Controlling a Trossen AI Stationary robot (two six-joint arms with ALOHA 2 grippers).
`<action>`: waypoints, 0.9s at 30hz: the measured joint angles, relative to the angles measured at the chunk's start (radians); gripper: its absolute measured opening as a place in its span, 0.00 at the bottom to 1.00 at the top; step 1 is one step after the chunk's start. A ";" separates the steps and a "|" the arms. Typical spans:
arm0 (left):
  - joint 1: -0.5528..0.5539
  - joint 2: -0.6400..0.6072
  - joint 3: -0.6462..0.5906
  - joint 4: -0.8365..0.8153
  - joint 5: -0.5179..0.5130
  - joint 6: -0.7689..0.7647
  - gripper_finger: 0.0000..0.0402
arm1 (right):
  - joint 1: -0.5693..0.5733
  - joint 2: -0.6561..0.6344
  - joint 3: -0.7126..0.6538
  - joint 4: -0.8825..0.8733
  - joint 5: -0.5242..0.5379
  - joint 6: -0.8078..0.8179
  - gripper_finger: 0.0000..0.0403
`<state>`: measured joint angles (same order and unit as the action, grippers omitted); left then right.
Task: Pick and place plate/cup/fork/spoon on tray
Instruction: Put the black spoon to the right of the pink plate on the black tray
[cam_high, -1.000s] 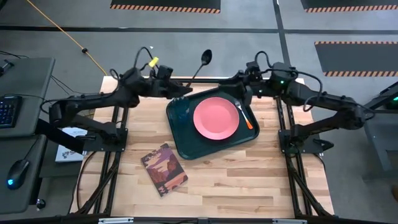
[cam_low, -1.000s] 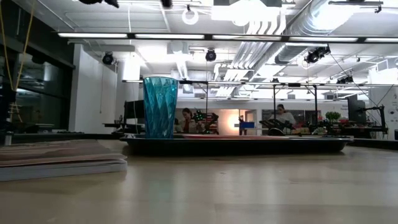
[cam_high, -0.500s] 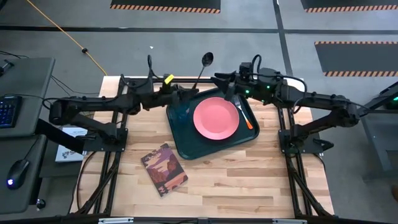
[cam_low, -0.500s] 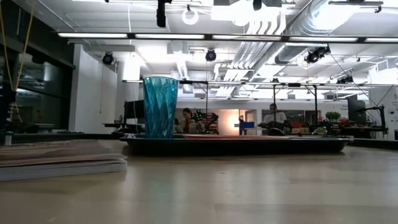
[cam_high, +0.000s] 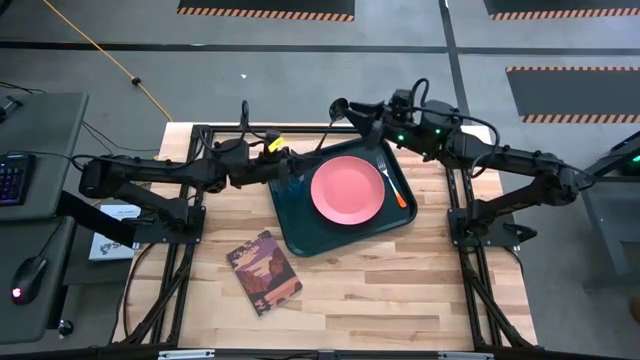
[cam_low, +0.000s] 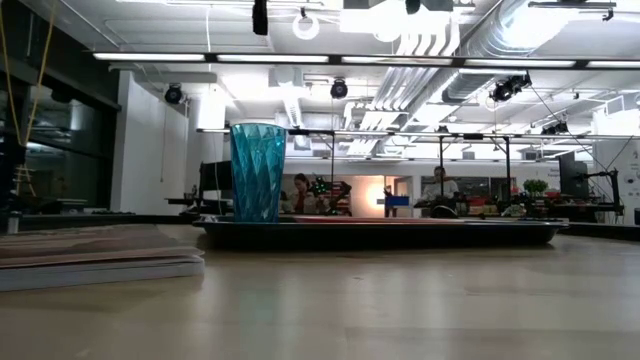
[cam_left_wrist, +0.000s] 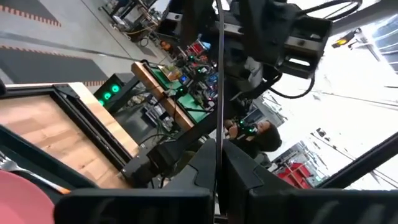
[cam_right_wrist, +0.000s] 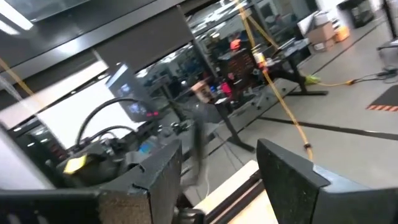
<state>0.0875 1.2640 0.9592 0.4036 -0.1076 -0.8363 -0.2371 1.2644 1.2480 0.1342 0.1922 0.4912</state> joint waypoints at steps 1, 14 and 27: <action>0.000 0.000 0.000 -0.004 -0.002 -0.004 0.00 | 0.000 0.000 0.000 0.002 -0.013 0.001 0.49; -0.026 0.000 0.000 -0.070 -0.005 -0.025 0.00 | 0.002 0.000 0.000 -0.039 -0.051 0.011 0.37; -0.026 0.000 0.000 -0.092 0.002 -0.025 0.00 | 0.002 0.001 0.000 -0.066 -0.058 0.032 0.22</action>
<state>0.0620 1.2640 0.9592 0.3117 -0.1052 -0.8613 -0.2348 1.2652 1.2480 0.0680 0.1342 0.5236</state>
